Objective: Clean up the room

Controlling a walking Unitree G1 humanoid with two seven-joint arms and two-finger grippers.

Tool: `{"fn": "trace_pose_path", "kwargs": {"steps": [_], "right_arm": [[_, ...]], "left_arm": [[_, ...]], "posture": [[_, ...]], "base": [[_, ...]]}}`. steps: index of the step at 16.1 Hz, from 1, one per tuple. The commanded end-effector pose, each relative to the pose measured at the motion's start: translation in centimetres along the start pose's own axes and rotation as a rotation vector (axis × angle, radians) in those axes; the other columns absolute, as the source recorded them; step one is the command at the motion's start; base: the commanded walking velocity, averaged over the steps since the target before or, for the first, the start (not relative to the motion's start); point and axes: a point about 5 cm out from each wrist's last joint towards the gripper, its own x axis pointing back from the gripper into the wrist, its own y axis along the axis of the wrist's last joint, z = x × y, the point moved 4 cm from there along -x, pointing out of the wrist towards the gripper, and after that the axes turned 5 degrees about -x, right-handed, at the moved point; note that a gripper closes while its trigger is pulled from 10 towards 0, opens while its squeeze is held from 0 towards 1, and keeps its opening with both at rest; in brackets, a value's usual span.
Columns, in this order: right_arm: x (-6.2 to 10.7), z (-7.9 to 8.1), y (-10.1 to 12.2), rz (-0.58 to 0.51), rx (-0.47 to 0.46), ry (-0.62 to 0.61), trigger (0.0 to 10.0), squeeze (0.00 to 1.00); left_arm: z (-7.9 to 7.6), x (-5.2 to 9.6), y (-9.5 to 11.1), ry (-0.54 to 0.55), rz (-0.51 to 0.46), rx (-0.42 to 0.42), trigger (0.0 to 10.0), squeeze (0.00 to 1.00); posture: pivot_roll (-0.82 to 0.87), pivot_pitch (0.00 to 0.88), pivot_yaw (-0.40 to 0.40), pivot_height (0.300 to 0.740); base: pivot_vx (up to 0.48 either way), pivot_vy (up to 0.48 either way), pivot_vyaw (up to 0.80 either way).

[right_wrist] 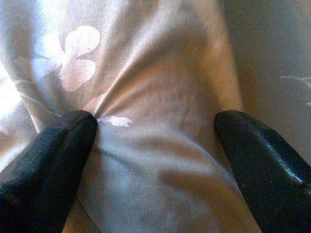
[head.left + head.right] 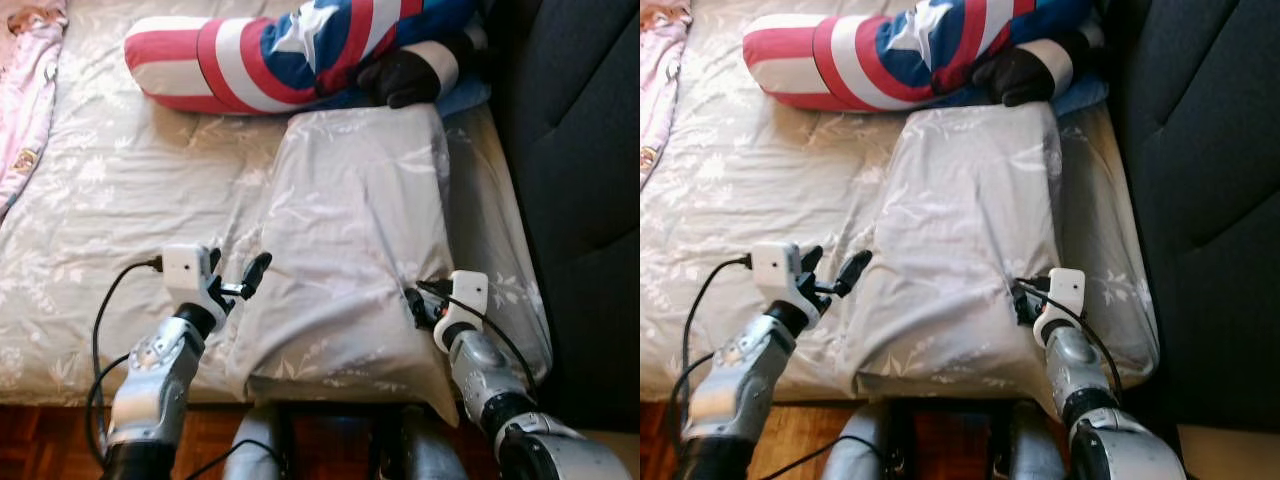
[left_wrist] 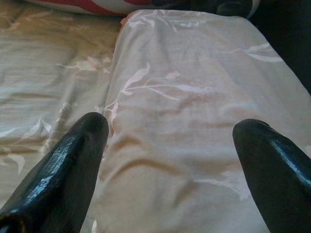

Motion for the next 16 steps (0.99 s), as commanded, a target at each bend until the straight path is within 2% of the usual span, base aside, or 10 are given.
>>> {"fn": "trace_pose_path", "kwargs": {"steps": [1, 2, 5, 6, 7, 8, 13, 16], "right_arm": [[0.7, 0.8, -3.9, 0.135, -0.023, 0.021, 10.0, 0.00], [0.8, 1.1, -4.4, 0.149, -0.055, 0.032, 10.0, 0.00], [1.1, 1.7, -5.7, 0.196, -0.075, 0.044, 10.0, 0.00], [1.1, 1.8, -5.8, 0.201, -0.072, 0.052, 6.4, 0.00], [1.1, 1.9, -5.7, 0.196, -0.084, 0.064, 1.0, 0.00], [1.1, 2.2, -5.6, 0.189, -0.069, 0.087, 0.0, 0.00], [1.3, 1.6, -6.1, 0.224, -0.007, 0.090, 0.0, 0.00], [1.4, 1.4, -6.2, 0.230, 0.014, 0.087, 0.0, 0.00]], "left_arm": [[0.0, 0.6, -0.3, 0.009, 0.032, 0.010, 10.0, 0.00], [-0.3, 0.8, 0.1, 0.006, 0.033, 0.014, 10.0, 0.00], [-0.3, 1.2, 0.5, 0.004, 0.048, 0.022, 10.0, 0.00], [-0.3, 1.2, 0.5, 0.005, 0.051, 0.020, 10.0, 0.00], [-0.2, 1.2, 0.6, 0.008, 0.052, 0.022, 10.0, 0.00], [-0.2, 1.1, 0.7, 0.011, 0.054, 0.026, 10.0, 0.00], [-0.8, 1.2, 0.2, 0.008, 0.073, 0.053, 10.0, 0.00], [-0.4, 0.9, -0.6, 0.022, 0.092, 0.056, 10.0, 0.00]], "posture": [[0.21, 0.352, 0.069, 0.671], [0.23, 0.355, 0.076, 0.671], [0.23, 0.354, 0.078, 0.671], [0.23, 0.355, 0.077, 0.671], [0.23, 0.356, 0.077, 0.671], [0.23, 0.356, 0.076, 0.671], [0.21, 0.355, 0.067, 0.671], [0.20, 0.355, 0.060, 0.671]], "base": [[0.000, 0.000, 0.00], [0.000, 0.000, 0.00], [0.000, 0.000, 0.00], [0.000, 0.000, 0.00], [0.000, 0.000, 0.00], [0.000, 0.000, 0.00], [0.000, 0.000, 0.00], [0.000, 0.000, 0.00]]}}
